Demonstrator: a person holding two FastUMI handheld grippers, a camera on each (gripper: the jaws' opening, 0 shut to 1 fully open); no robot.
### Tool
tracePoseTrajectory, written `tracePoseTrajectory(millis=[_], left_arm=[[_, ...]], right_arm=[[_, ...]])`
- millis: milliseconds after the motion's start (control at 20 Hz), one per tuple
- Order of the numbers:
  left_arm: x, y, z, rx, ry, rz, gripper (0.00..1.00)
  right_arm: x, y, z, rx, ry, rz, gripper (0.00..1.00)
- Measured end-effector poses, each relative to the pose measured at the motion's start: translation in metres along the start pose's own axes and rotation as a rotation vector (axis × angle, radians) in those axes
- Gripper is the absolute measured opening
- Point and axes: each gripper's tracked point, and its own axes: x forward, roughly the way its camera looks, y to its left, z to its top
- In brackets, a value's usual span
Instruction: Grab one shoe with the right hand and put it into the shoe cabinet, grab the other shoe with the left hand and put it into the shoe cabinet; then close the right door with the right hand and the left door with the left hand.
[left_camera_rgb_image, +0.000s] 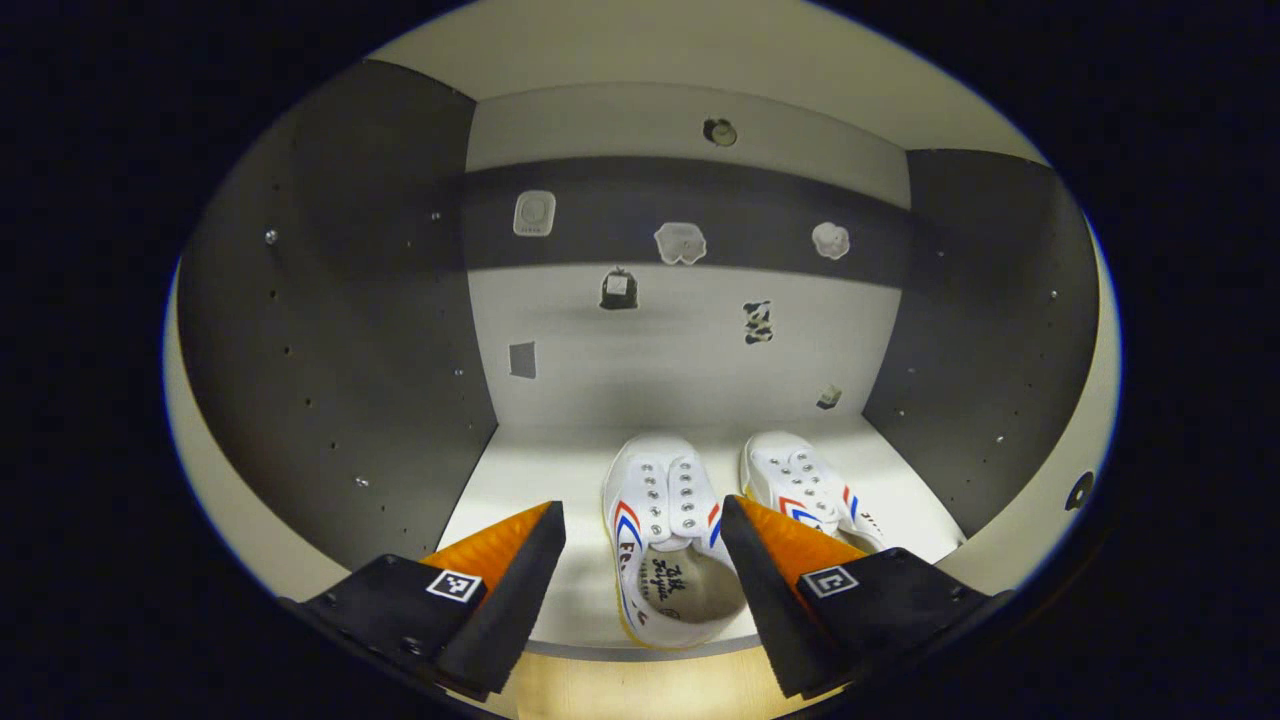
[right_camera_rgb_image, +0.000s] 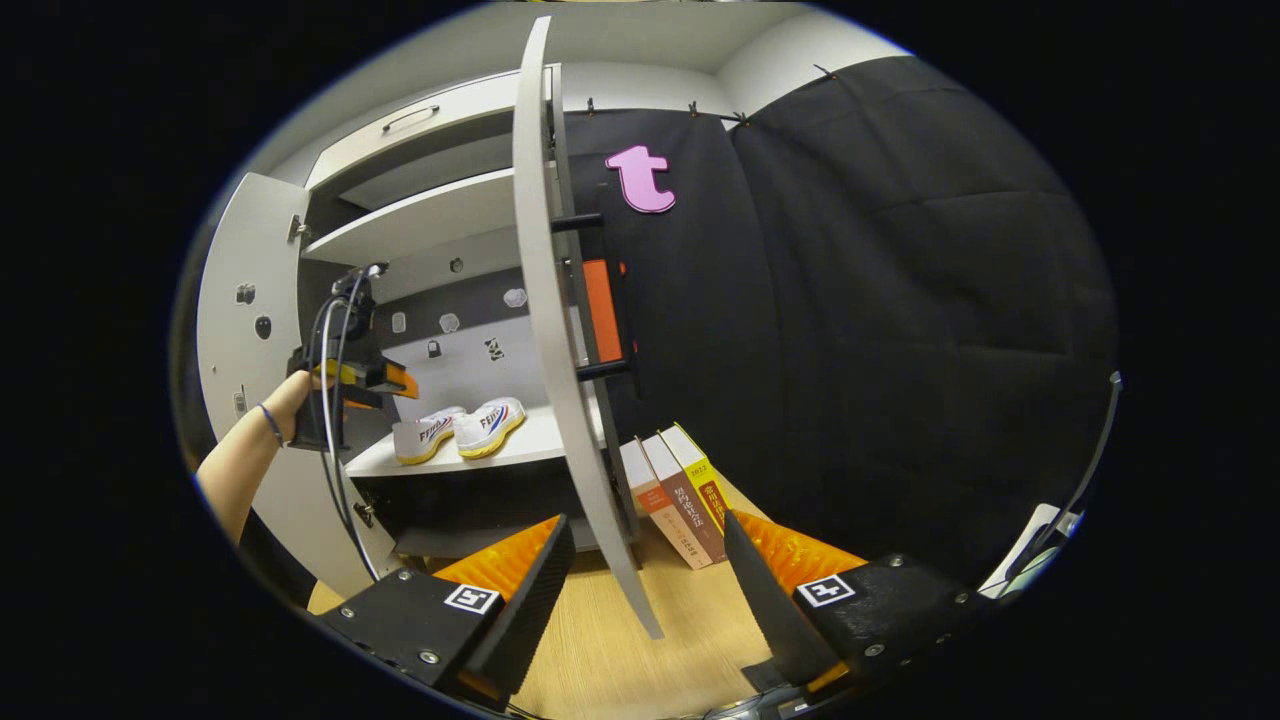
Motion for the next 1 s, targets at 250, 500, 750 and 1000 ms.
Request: tracePoseTrajectory(millis=[250,500,750,1000], left_arm=[[-0.087,-0.018,0.034,0.046,-0.212,0.006,0.99],[-0.195,-0.019,0.058,0.021,-0.402,0.036,0.99],[-0.289,0.003,0.044,0.017,-0.479,0.108,0.99],[-0.357,0.03,0.014,-0.04,-0.487,0.151,0.99]], right_arm=[[0.009,-0.031,0.008,-0.021,-0.008,0.011,0.92],[0.027,-0.05,0.02,-0.073,-0.025,0.043,0.93],[0.058,-0.051,0.029,-0.11,-0.046,0.083,0.93],[0.08,-0.038,0.029,-0.128,-0.035,0.132,0.92]])
